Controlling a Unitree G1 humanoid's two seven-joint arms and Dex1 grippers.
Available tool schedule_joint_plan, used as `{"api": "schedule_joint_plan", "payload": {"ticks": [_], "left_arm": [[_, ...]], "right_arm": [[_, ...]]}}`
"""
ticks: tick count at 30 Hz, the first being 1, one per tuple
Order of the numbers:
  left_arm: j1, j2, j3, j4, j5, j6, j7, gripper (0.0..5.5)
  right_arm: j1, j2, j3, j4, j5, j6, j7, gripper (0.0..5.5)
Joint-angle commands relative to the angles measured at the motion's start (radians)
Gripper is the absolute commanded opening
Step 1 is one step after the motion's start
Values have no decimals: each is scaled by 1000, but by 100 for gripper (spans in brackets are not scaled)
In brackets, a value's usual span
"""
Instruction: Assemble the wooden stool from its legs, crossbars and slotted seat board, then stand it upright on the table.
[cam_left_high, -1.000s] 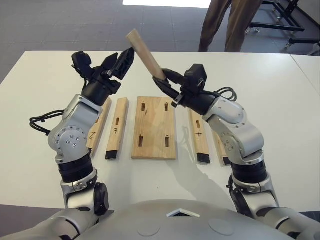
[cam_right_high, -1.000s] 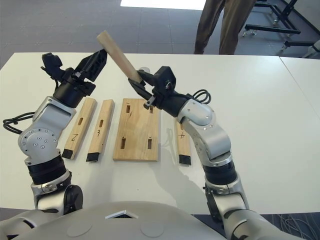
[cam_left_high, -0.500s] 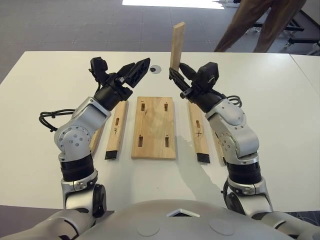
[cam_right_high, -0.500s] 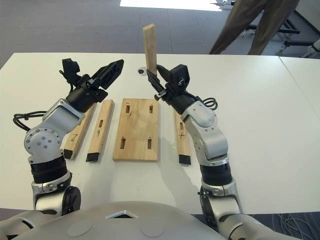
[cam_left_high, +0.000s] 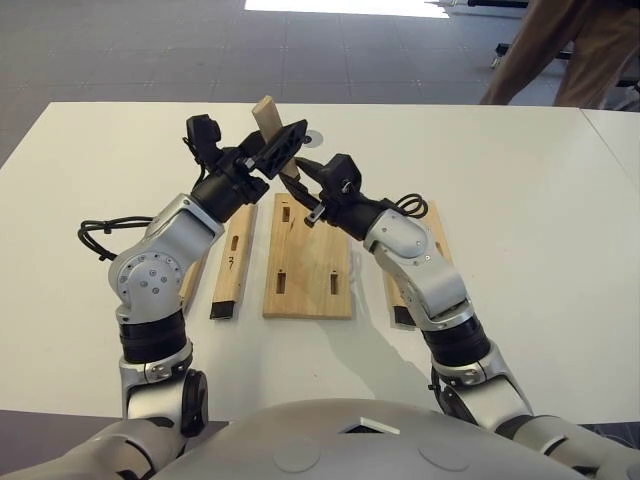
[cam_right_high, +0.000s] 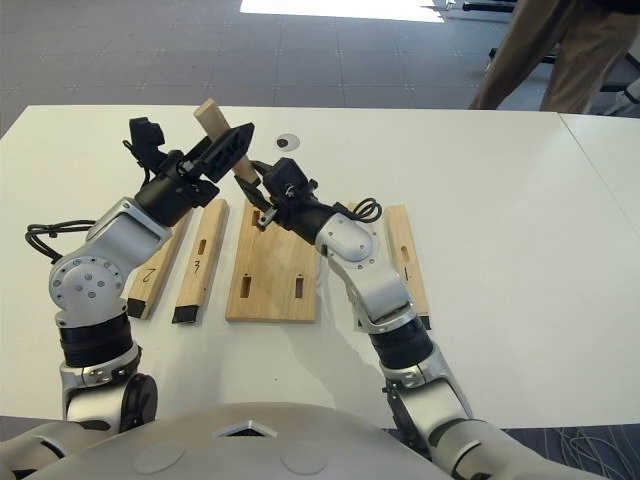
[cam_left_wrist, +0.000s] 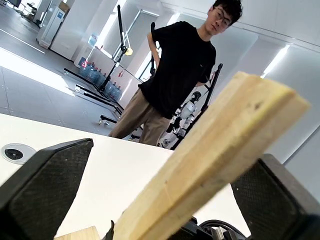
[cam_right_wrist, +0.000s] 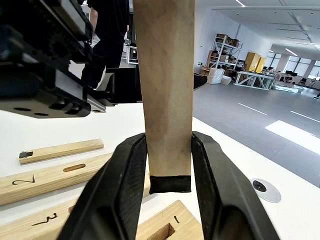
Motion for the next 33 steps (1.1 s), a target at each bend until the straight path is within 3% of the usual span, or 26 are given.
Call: {"api": "schedule_joint_plan", "payload": {"ticks": [1,27,33], "left_arm": [[-10,12,-5,4,27,-16,14,465],[19,56,-84,-9,127,-32,-28,60],[28,52,-86,-9,146,-41,-41,39]], "right_arm": [[3,-19,7,-14,-9,11,22,129],[24,-50,1,-15,-44,49,20,129],[0,-72,-45,12,-46,54,23,129]]}}
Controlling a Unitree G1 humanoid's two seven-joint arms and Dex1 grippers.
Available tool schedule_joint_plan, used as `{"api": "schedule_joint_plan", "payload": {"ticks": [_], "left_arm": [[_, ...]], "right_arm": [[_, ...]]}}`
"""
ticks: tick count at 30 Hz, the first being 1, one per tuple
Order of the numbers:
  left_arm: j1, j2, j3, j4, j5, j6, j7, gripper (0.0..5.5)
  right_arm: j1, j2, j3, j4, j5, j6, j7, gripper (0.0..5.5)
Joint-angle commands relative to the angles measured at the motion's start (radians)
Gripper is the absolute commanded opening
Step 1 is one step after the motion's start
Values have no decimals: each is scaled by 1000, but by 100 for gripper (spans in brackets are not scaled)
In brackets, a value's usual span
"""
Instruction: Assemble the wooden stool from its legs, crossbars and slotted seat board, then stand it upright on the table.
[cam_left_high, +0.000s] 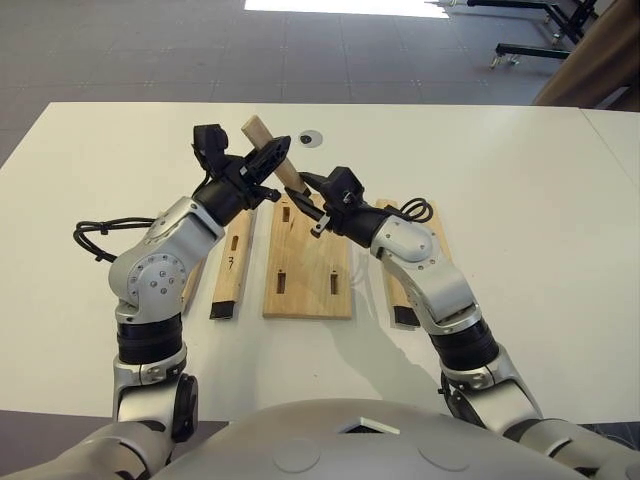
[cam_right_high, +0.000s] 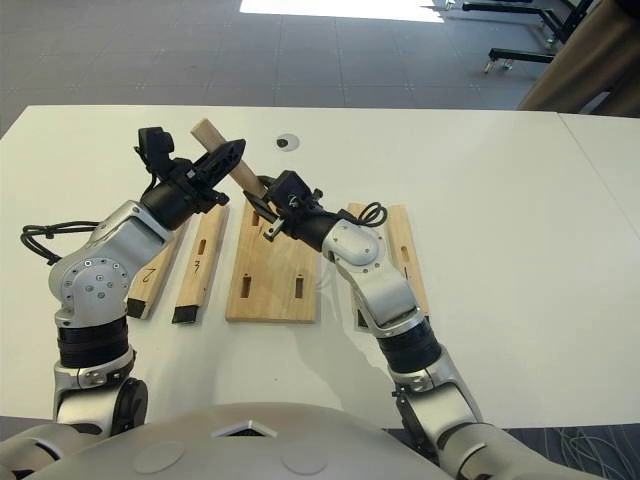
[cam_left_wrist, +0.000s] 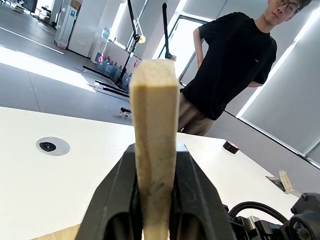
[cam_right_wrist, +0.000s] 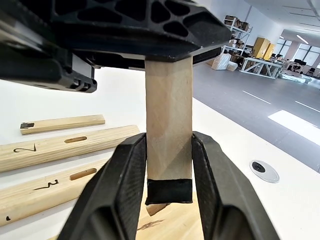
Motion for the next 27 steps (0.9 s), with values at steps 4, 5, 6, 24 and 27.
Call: {"api": "schedule_joint_plan", "payload": {"ticks": [4,5,6,24,27], "left_arm": [[-3,0,-1,-3,10,-18,-24,39],[-9,-1,-2,-2,15,-26,-25,39],[-18,-6,1,3,20,-35,-21,39],[150,125,178,-177,133,-122,20,39],[273,140,214,-285,132,-130,28,39]], "right_arm": [[-31,-16,-71,46,-12,35,-28,129],[-29,-16,-78,45,-4,37,-26,129],[-24,-16,-90,39,11,40,-21,129],[-60,-185,-284,-24,163,155,75,422],[-19,-176,-285,-33,129,143,24,422]]}}
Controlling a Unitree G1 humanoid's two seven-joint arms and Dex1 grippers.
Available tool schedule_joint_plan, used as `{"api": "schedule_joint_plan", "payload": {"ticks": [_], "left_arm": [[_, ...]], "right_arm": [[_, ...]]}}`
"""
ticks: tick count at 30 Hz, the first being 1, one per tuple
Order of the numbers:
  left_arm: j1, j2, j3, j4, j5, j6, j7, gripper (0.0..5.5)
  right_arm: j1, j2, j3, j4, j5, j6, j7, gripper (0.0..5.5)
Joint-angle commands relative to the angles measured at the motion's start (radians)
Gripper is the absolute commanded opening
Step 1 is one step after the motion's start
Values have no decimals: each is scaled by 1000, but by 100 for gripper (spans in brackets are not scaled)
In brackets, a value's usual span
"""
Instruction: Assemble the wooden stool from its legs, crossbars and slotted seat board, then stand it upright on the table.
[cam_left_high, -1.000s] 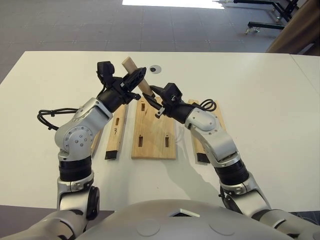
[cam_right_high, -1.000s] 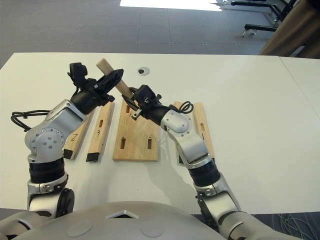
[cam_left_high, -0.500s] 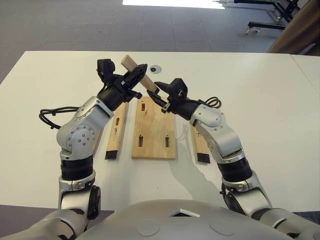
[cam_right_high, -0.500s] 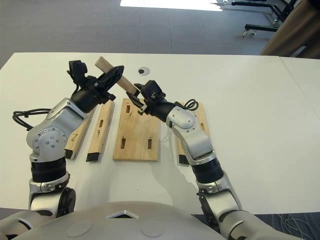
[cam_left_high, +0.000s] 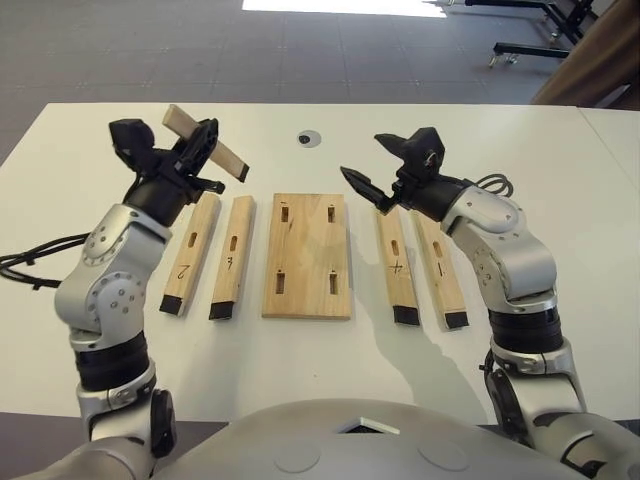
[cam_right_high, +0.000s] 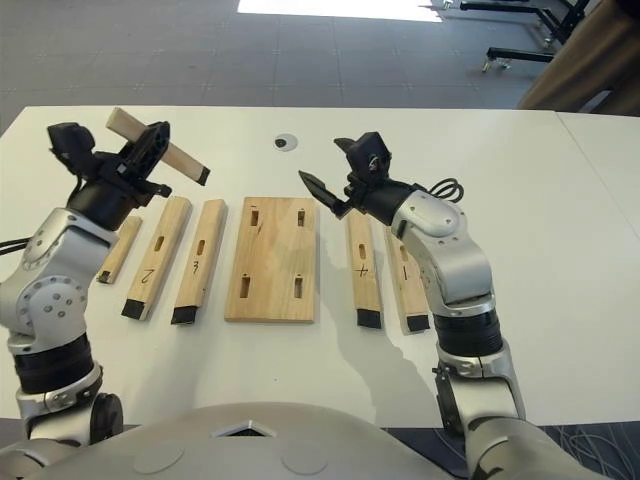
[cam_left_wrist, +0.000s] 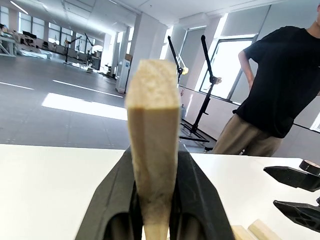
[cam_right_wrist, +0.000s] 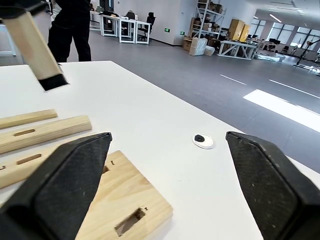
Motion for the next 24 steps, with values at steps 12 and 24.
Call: {"api": "schedule_joint_plan", "payload": {"ticks": [12,24], "left_arm": [[314,91,7,7,245,-92,-39,39],[279,55,-5,66,310,-125,-23,39]], "right_arm": [[114,62,37,-44,-83,-29,-140,422],[106,67,57,-30,-89,-37,-129,422]]}}
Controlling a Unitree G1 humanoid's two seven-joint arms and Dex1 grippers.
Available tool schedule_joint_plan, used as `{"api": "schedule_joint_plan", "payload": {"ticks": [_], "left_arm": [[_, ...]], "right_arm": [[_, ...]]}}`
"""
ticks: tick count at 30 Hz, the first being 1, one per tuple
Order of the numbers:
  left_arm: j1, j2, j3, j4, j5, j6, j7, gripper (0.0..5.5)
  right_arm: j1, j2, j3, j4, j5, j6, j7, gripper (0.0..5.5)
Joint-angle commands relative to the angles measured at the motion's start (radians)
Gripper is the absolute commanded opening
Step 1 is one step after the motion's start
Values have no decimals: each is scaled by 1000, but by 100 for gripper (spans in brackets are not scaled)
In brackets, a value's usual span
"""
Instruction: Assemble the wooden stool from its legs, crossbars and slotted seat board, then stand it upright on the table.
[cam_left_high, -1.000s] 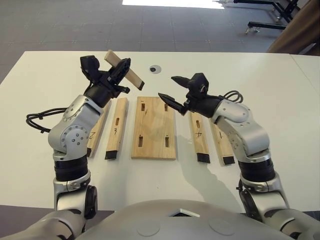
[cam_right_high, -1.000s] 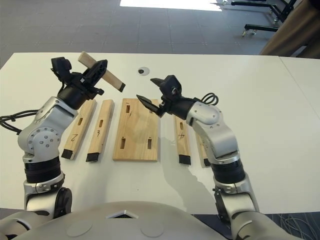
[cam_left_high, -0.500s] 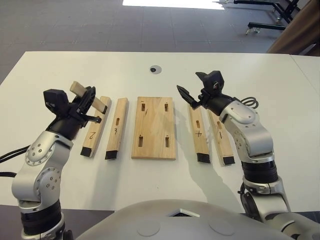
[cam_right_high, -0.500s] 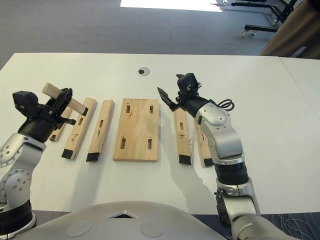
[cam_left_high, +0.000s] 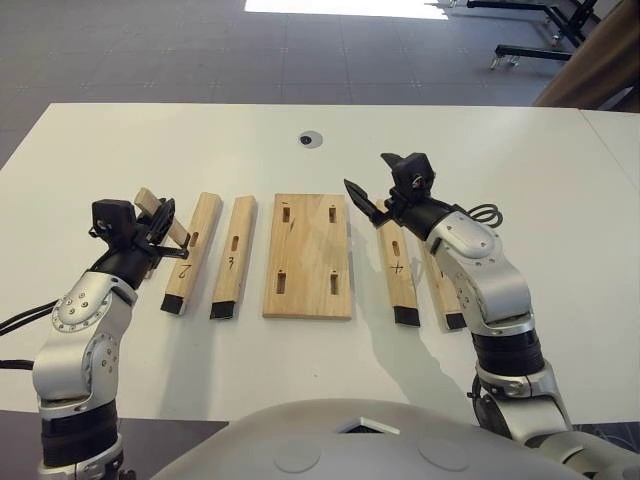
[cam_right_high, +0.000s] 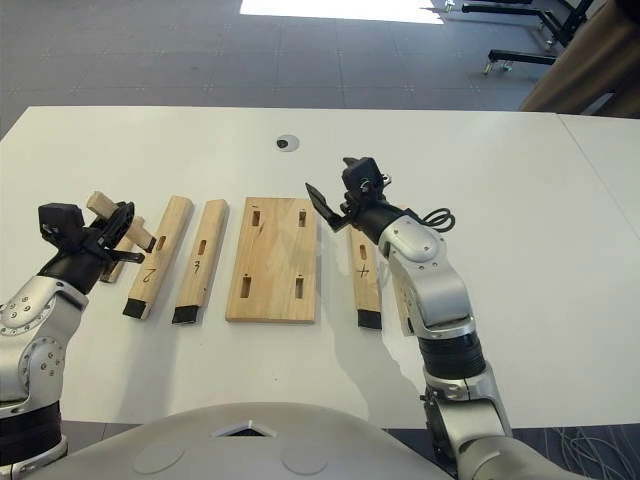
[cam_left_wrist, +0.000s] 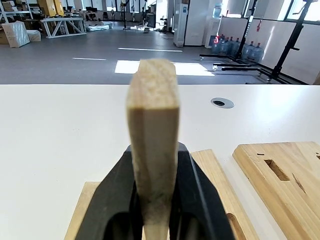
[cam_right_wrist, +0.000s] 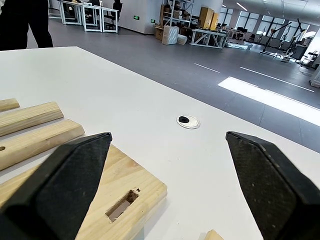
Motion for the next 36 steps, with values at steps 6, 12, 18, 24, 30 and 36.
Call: {"api": "schedule_joint_plan", "payload": {"ticks": [6,12,18,24,30,36], "left_arm": [[-23,-37,-14,6,14,-4,20,39],[-67,-41,-38,54,38,-14,23,39],[-87,-33,-35,108,50,-34,7,39],[-69,-42,-46,133,66,-51,-4,39],[-56,-55,-66,141,78,-63,-5,39],[-30,-66,-69,151,92,-72,-2,39]], "right_arm": [[-14,2,5,2,6,-2,21,422],[-14,6,5,4,1,-1,18,422],[-11,17,15,-3,-2,2,15,422],[-11,10,3,-5,1,7,17,422],[-12,-2,6,4,-7,2,22,422],[-20,-12,4,11,-6,-3,22,422]]}}
